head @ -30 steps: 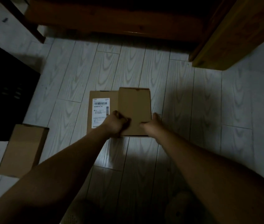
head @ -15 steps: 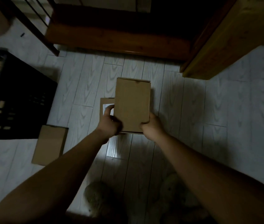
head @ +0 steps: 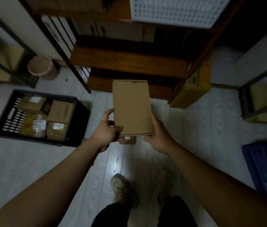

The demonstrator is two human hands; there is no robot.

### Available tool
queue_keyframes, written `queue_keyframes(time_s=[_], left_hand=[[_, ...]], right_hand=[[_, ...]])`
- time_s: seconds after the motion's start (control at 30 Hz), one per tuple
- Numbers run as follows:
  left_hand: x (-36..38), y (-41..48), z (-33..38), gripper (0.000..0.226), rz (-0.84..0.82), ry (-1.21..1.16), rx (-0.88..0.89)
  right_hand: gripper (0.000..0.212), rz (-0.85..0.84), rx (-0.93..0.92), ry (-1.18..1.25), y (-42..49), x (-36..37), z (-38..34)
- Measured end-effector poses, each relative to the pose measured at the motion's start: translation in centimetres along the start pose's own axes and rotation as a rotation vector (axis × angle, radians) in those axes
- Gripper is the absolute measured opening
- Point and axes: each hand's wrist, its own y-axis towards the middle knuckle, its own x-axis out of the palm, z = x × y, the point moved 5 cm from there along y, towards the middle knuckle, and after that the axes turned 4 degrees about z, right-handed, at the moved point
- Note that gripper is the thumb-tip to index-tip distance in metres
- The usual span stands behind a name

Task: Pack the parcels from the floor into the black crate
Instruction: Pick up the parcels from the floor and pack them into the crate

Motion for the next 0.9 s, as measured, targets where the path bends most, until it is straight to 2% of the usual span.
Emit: queue_keyframes(time_s=[0.2,0.33,0.47,0.57,0.67,0.77,0.83,0.9], left_hand=[[-3.0,-9.2,5.9,0.068,0.013,-0.018,0.116],[-3.4,-14.6,7.5,0.076,0.088,0.043,0.248],[-3.5,-19.6,8.2,0.095,0.114,0.088,0.284],[-5.7,-22.5,9.9,0.098,0.194,-0.007,0.317],[-9.7,-24.8,12.1,0.091,0.356,-0.149,0.396],[-13.0,-26.5,13.0,0.068,0.416,-0.083,0.462],[-14.9,-27.7,12.5,0.053,0.417,-0.044,0.475],[-17.3,-29.1,11.4,0.045,0.454,-0.044,0.486]], right_hand=[[0.092,0.043,-0.171,0.194,-7.0,-3.1,-8.7],[0.097,0.003,-0.108,0.401,-11.1,-3.9,-11.1],[0.087,-0.044,-0.074,0.6,-15.5,-4.5,-13.1],[0.083,-0.141,-0.061,0.644,-18.5,-5.1,-14.6],[0.082,-0.161,-0.111,0.487,-21.2,-5.6,-16.1],[0.082,-0.124,-0.187,0.369,-23.1,-5.3,-18.0],[0.08,-0.008,-0.22,0.426,-23.6,-4.5,-19.5],[0.069,0.14,-0.258,0.508,-23.8,-3.2,-21.4]])
